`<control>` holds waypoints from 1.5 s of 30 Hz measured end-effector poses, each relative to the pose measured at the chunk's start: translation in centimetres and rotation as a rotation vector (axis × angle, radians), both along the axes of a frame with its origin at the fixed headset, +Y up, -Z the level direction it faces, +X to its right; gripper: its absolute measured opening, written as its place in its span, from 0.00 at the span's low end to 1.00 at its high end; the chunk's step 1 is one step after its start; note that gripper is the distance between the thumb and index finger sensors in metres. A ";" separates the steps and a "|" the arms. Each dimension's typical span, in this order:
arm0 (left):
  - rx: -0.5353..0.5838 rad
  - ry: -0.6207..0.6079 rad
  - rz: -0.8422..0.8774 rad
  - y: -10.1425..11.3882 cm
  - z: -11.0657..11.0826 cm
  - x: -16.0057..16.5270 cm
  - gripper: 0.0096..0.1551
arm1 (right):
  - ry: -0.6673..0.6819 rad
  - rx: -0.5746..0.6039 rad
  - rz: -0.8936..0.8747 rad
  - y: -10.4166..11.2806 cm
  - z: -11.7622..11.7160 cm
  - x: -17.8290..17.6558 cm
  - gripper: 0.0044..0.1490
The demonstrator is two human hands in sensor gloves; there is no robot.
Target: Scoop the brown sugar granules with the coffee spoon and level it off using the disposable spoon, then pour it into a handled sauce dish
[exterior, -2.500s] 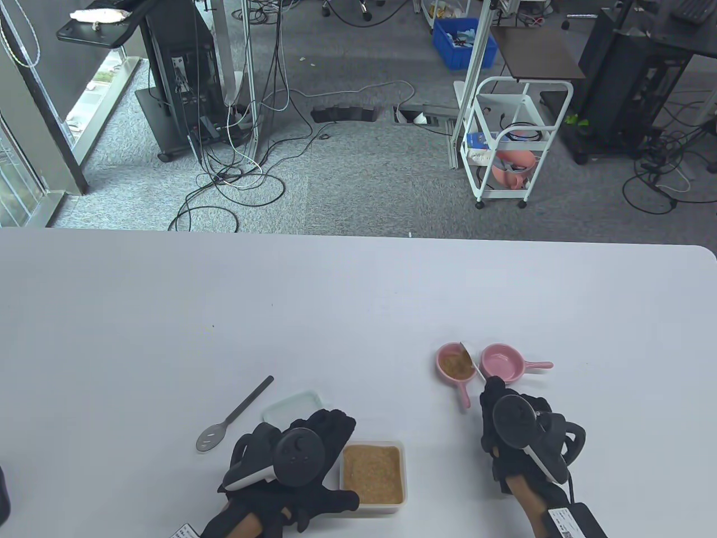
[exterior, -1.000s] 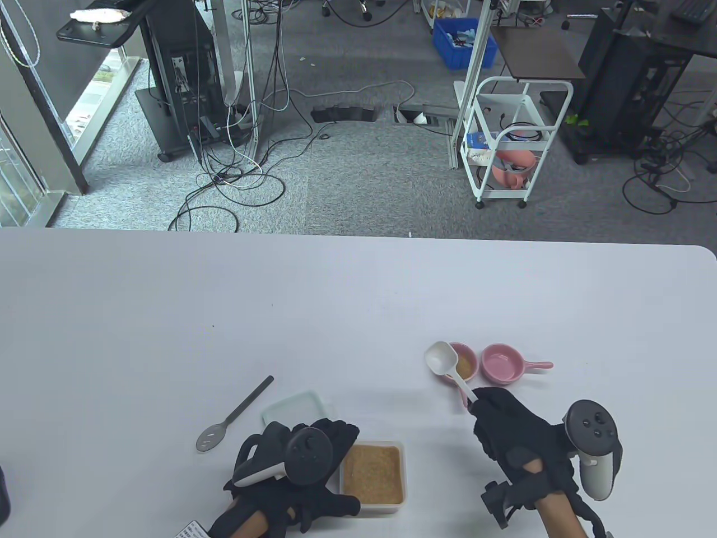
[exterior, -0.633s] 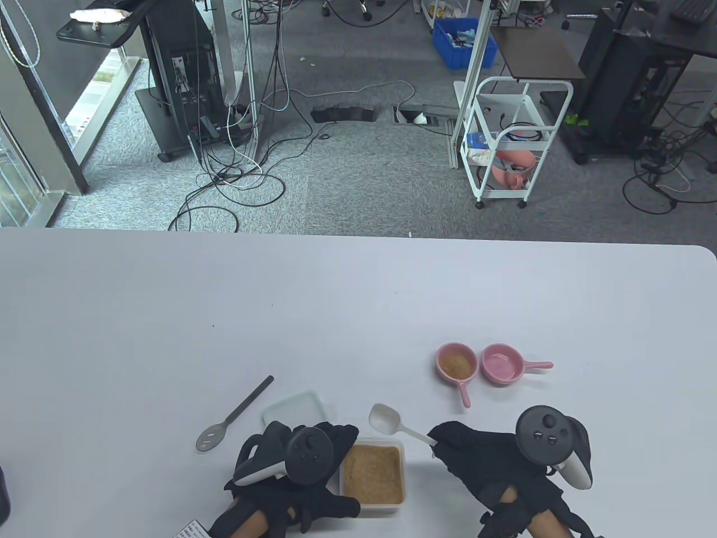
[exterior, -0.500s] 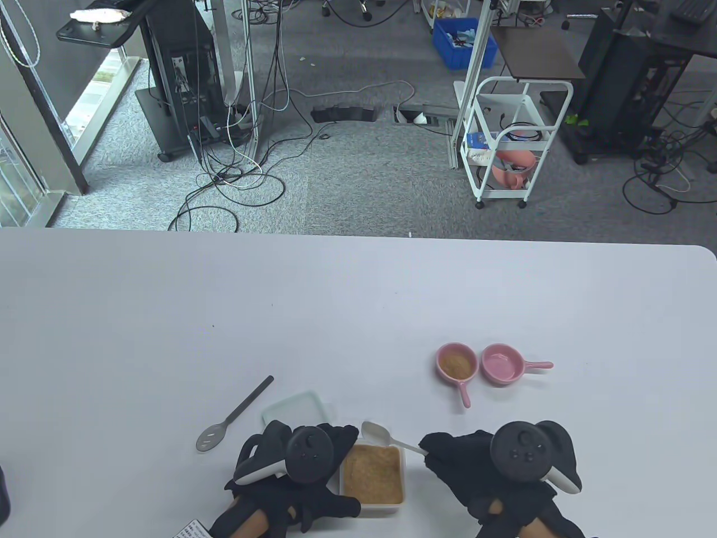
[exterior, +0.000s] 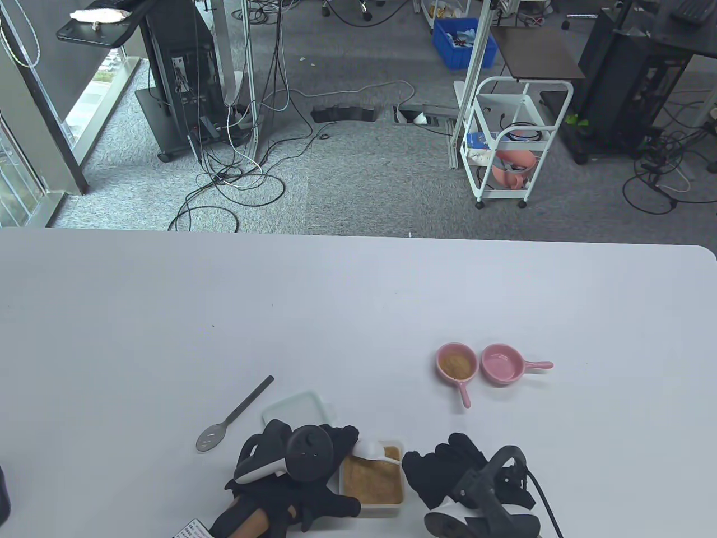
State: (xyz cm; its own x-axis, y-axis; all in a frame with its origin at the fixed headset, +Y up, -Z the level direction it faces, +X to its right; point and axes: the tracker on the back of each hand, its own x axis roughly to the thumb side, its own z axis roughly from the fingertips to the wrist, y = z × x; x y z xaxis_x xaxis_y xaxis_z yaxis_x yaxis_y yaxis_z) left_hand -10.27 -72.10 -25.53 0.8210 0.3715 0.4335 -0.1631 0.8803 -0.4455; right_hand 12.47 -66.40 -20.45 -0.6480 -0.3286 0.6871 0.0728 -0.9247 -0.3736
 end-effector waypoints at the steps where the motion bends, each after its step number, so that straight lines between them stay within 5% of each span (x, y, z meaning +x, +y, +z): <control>1: -0.001 0.000 0.000 0.0 0.0 0.0 0.69 | 0.007 0.004 0.019 -0.1 0.2 -0.3 0.25; 10: -0.001 0.003 -0.004 0.0 -0.1 0.0 0.69 | -0.075 -0.320 -0.016 -0.9 -1.0 -0.2 0.26; 19: -0.009 0.002 -0.003 -0.1 -0.1 0.0 0.69 | -0.190 -0.959 -0.399 -3.0 -5.4 4.2 0.26; 26: -0.005 0.000 -0.008 -0.2 0.0 0.0 0.69 | -0.262 -1.230 -0.530 -5.0 -6.7 5.6 0.26; 33: -0.003 -0.001 -0.011 -0.2 0.0 0.0 0.68 | -0.343 -1.442 -0.628 -7.2 -7.1 6.3 0.27; 45: -0.002 -0.002 -0.015 -0.3 0.0 0.0 0.68 | -0.354 -1.575 -0.693 -8.6 -7.8 7.7 0.27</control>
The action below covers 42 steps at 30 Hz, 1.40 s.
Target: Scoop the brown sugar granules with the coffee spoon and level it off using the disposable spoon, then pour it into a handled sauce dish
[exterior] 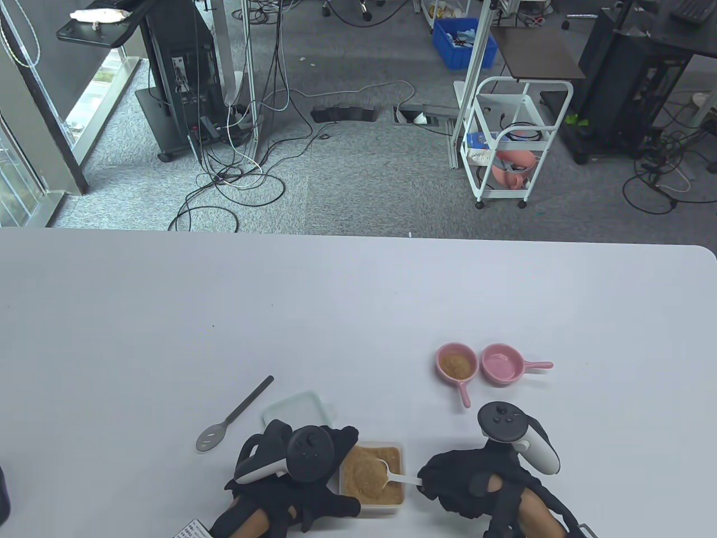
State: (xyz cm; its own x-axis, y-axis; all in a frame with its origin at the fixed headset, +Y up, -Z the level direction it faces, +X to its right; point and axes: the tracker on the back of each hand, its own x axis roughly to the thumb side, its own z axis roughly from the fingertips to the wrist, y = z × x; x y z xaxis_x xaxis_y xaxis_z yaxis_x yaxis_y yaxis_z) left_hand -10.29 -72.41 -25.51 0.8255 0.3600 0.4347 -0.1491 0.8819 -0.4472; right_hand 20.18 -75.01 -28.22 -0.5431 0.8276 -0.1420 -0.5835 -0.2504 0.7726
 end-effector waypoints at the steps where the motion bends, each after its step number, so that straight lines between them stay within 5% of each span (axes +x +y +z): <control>1: 0.000 0.000 0.000 0.0 0.0 0.0 0.68 | -0.007 -0.004 -0.005 -0.1 -0.1 0.2 0.27; 16: -0.002 -0.002 0.008 -0.1 0.0 -0.2 0.68 | 0.007 -0.026 -0.047 -0.3 -0.5 0.8 0.27; 22: 0.052 0.046 0.088 1.4 -0.2 -1.5 0.67 | 0.013 -0.028 -0.072 -0.4 -0.5 0.7 0.27; 31: 0.264 0.246 0.188 5.4 -0.4 -6.3 0.61 | 0.017 -0.028 -0.098 -0.3 -0.5 0.7 0.27; 42: 0.441 0.675 -0.045 5.4 -2.6 -12.9 0.45 | 0.024 -0.019 -0.100 -0.3 -0.5 0.7 0.27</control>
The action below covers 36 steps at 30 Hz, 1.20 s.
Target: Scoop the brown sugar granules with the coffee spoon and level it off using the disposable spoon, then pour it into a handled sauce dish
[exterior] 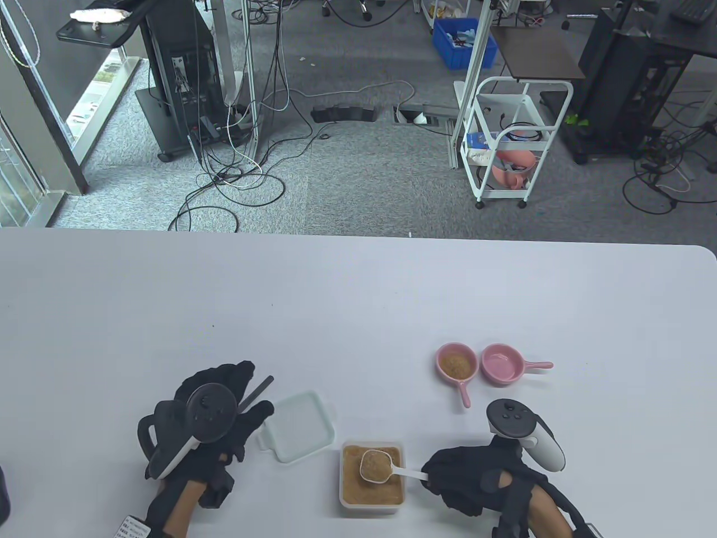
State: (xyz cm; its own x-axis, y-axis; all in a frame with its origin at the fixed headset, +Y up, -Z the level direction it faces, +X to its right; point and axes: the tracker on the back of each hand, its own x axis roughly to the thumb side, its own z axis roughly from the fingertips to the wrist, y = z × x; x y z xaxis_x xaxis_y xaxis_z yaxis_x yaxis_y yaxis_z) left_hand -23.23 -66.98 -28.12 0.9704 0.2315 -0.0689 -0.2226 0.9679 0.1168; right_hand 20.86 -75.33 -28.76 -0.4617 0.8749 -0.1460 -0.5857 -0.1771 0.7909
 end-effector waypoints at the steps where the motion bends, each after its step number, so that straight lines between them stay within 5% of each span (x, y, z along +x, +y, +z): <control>1: -0.010 0.034 -0.019 -0.3 -0.3 -0.4 0.44 | 0.002 0.002 0.002 0.0 0.0 0.0 0.27; 12: -0.250 0.170 -0.185 -4.4 -2.6 -1.4 0.35 | 0.007 0.008 0.007 0.1 0.0 -0.1 0.27; 36: -0.314 0.165 -0.231 -6.2 -3.2 -0.2 0.26 | 0.009 0.001 0.016 0.1 0.2 -0.2 0.27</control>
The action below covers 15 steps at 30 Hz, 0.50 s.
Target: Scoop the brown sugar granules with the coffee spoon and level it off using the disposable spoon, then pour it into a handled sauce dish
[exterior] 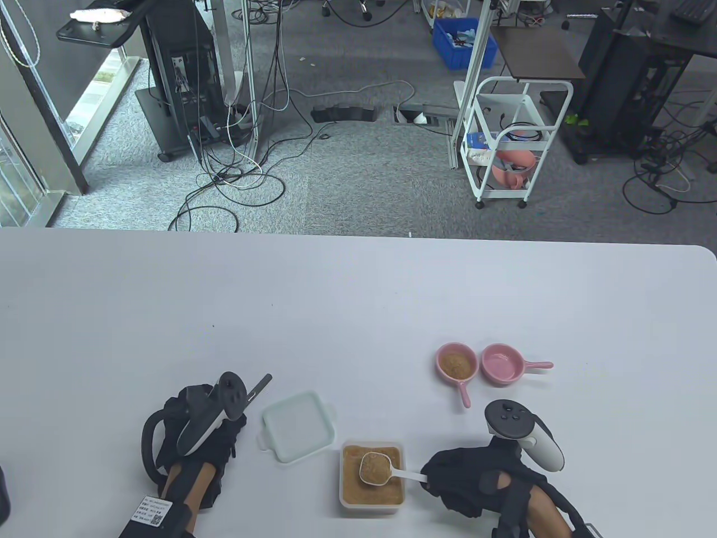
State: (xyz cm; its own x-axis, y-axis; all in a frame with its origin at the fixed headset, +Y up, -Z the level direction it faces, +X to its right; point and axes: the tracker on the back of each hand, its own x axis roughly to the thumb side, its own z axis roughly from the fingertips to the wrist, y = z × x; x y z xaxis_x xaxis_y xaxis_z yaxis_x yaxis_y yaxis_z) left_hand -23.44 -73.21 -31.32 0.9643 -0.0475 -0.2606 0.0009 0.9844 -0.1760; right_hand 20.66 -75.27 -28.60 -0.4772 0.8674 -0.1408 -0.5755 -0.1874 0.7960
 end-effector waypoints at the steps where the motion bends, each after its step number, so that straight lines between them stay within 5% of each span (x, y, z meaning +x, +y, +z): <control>1: -0.002 -0.002 0.004 0.0 0.0 0.0 0.25 | 0.000 0.000 0.001 0.0 0.0 0.0 0.27; 15: 0.042 -0.075 -0.022 0.6 0.1 0.7 0.22 | -0.006 -0.002 -0.007 0.2 0.0 0.0 0.27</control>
